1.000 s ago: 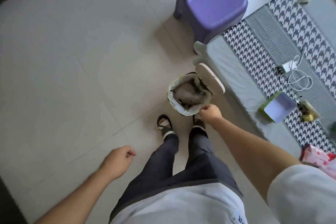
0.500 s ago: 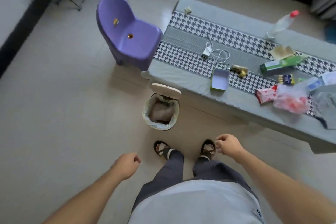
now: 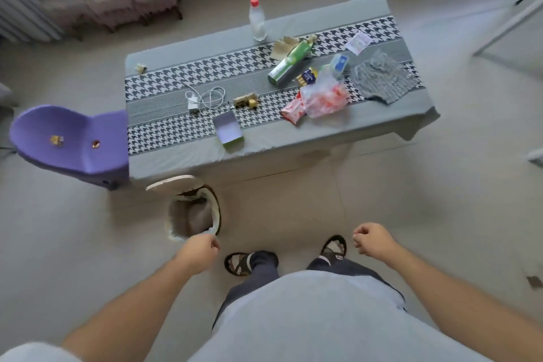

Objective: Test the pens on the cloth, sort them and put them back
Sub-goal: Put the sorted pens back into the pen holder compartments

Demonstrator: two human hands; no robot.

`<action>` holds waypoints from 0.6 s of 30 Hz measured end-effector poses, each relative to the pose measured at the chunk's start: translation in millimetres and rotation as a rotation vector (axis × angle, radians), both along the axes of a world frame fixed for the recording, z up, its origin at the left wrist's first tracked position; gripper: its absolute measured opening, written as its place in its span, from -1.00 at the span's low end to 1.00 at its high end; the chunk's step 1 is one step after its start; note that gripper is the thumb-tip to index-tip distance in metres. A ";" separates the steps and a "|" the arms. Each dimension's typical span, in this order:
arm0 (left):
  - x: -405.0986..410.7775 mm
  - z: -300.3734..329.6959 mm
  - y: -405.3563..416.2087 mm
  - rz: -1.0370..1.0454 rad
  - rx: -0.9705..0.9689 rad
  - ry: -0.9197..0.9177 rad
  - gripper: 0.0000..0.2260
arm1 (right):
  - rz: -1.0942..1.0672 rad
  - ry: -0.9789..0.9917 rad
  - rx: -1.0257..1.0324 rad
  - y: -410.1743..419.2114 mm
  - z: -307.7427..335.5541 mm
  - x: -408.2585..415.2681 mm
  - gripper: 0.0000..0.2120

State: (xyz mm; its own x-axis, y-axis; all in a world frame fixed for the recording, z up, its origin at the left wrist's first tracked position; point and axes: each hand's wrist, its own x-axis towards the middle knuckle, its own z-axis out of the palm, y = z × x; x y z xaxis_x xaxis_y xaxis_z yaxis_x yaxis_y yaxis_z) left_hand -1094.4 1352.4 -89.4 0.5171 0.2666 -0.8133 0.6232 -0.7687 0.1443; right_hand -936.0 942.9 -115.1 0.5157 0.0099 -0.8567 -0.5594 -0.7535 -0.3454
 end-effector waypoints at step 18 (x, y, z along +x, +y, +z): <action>288.9 6.6 -275.2 -0.392 -0.127 -0.028 -0.79 | -0.587 0.059 -0.105 -306.3 13.3 -5.0 -0.78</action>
